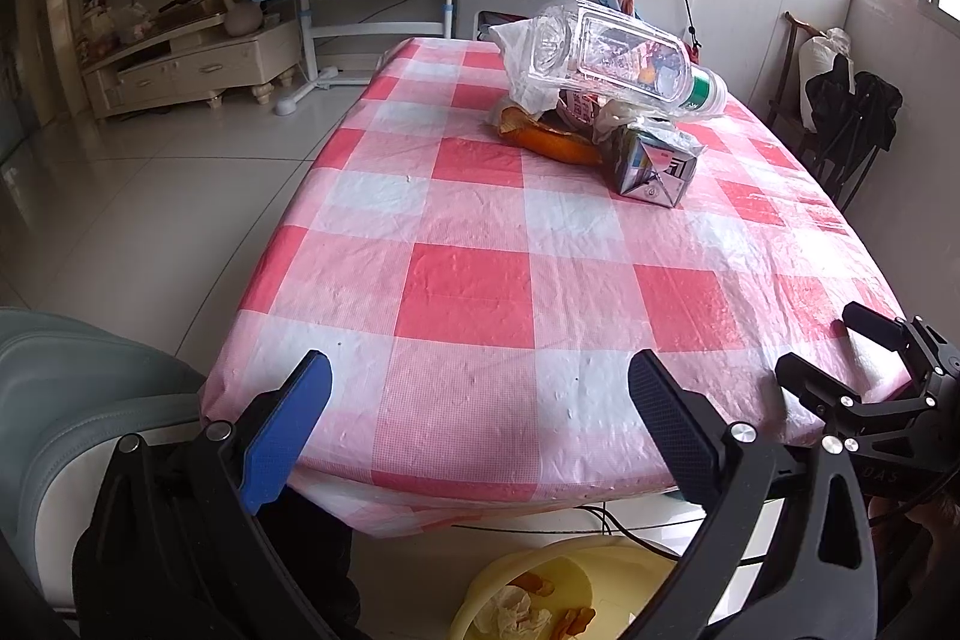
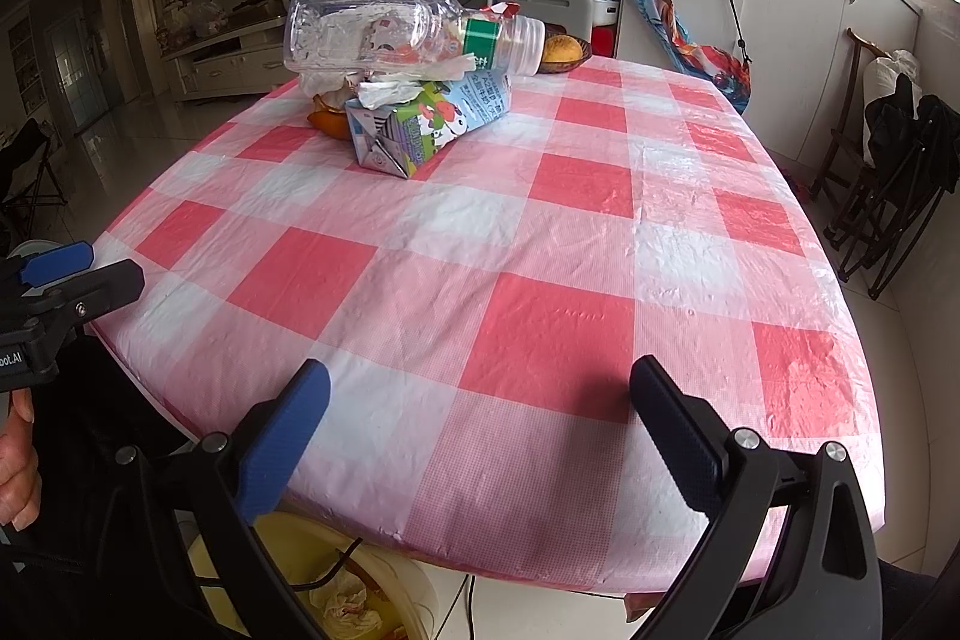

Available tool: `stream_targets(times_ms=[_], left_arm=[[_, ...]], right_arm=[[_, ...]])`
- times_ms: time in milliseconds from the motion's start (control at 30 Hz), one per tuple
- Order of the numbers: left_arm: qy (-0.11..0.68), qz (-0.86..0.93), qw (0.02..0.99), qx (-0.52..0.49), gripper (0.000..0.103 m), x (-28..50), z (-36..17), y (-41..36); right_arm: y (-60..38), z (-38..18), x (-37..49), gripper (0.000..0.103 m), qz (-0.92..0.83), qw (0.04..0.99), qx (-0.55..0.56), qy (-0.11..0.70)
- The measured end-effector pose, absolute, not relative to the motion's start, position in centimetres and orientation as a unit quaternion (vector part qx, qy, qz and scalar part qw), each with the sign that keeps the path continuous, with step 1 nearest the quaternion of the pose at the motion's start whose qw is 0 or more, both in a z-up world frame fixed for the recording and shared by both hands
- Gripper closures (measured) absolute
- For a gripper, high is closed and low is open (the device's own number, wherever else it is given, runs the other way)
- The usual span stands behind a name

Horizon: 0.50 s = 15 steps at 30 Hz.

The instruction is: Collect trash

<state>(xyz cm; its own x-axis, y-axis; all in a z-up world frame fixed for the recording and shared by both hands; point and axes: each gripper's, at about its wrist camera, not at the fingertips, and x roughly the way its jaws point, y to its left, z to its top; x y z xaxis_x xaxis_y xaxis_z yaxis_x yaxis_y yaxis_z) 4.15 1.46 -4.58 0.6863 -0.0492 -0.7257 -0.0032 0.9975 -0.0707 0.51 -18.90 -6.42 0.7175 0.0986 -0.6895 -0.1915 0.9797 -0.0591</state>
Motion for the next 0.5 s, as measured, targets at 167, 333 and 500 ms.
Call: stream_targets(times_ms=[167,333,500], left_arm=[[0.396,-0.012,0.918,-0.034,0.007,4.13,-4.58,1.46],[0.396,-0.012,0.917,-0.034,0.007,4.15,-4.58,1.46],[0.397,-0.009,0.917,-0.035,0.007,4.12,-4.83,1.57]], right_arm=[[-18.85,-6.42,0.45,0.007,0.079,0.925,-0.063,0.367],[-18.77,-6.43,0.43,0.007,0.078,0.926,-0.063,0.365],[-18.77,-6.45,0.41,0.008,0.077,0.926,-0.063,0.364]])
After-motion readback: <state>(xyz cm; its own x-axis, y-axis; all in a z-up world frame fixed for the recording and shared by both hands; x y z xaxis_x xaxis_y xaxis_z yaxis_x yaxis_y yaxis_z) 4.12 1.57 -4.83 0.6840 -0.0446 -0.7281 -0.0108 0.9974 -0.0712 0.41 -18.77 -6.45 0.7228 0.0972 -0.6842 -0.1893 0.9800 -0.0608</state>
